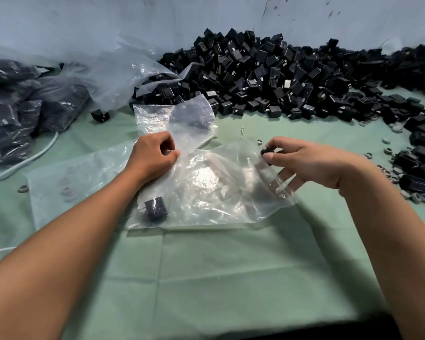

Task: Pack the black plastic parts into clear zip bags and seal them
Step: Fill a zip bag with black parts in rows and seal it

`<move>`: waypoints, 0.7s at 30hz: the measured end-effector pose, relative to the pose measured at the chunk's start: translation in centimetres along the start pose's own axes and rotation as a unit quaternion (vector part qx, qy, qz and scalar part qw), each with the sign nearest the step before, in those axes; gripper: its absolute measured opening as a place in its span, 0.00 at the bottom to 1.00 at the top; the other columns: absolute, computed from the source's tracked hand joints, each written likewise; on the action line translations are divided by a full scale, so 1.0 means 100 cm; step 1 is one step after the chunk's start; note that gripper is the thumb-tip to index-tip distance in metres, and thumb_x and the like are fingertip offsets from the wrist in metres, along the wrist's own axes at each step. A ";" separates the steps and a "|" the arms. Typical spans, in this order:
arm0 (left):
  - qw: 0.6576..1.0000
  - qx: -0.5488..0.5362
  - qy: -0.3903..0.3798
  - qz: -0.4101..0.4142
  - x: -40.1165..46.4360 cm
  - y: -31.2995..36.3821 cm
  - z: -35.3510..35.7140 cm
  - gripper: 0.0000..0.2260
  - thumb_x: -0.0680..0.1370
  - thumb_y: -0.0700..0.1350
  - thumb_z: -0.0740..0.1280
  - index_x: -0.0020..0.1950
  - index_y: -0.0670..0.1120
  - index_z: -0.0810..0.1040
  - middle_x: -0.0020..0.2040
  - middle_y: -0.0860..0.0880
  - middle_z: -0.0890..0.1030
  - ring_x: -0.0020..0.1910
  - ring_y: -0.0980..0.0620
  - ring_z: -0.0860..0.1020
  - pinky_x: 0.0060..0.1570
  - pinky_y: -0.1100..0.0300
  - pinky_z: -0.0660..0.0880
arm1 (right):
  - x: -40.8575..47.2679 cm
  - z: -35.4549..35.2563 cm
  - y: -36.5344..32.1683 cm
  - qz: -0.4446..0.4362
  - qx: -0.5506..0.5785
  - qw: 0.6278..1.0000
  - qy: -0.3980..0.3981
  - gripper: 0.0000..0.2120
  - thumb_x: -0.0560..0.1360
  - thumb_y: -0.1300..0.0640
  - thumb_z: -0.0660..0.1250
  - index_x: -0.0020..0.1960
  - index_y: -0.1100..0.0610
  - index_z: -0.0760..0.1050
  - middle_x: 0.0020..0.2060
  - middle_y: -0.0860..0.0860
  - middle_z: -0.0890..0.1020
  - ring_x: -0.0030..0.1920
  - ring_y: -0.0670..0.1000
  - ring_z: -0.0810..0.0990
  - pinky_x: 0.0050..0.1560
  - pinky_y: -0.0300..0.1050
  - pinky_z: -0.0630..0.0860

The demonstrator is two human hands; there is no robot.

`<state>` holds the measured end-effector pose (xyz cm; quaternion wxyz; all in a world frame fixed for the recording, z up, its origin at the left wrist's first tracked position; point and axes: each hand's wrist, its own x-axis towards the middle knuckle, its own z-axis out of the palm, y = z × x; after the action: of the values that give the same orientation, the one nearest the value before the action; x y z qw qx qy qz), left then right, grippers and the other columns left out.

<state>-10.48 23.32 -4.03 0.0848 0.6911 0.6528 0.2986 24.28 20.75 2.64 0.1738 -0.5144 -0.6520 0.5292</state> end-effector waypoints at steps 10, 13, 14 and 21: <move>0.980 0.026 -0.045 0.192 0.026 0.113 -0.014 0.12 0.76 0.42 0.74 0.58 0.53 0.80 0.54 0.54 0.74 0.55 0.52 0.72 0.58 0.53 0.73 | 0.005 0.001 0.019 -0.078 0.406 0.911 -0.011 0.10 0.84 0.62 0.59 0.63 0.66 0.70 0.61 0.75 0.78 0.57 0.71 0.83 0.49 0.53 0.85; 0.935 0.075 -0.181 0.297 0.029 0.157 0.001 0.24 0.76 0.38 0.73 0.70 0.56 0.77 0.62 0.48 0.71 0.61 0.49 0.68 0.61 0.55 0.68 | 0.002 0.002 0.028 -0.102 0.465 0.877 -0.063 0.15 0.84 0.59 0.57 0.68 0.67 0.68 0.64 0.75 0.76 0.64 0.74 0.78 0.60 0.57 0.82; 0.924 0.094 -0.204 0.310 0.030 0.166 0.005 0.24 0.77 0.37 0.72 0.70 0.55 0.77 0.62 0.47 0.71 0.62 0.48 0.68 0.60 0.55 0.68 | 0.001 0.002 0.031 -0.102 0.467 0.876 -0.065 0.18 0.85 0.59 0.56 0.70 0.68 0.67 0.64 0.75 0.76 0.65 0.74 0.77 0.61 0.57 0.81; 0.901 0.157 -0.228 0.334 0.040 0.188 0.010 0.08 0.73 0.41 0.77 0.50 0.51 0.85 0.54 0.48 0.75 0.57 0.47 0.74 0.54 0.51 0.73 | -0.005 0.005 0.045 -0.070 0.425 0.900 -0.066 0.16 0.81 0.59 0.62 0.64 0.68 0.72 0.55 0.70 0.82 0.53 0.65 0.86 0.55 0.58 0.84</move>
<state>5.89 24.89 5.90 0.0168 0.9222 0.3847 0.0369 26.33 19.66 -1.31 0.3696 -0.3081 -0.4093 0.7752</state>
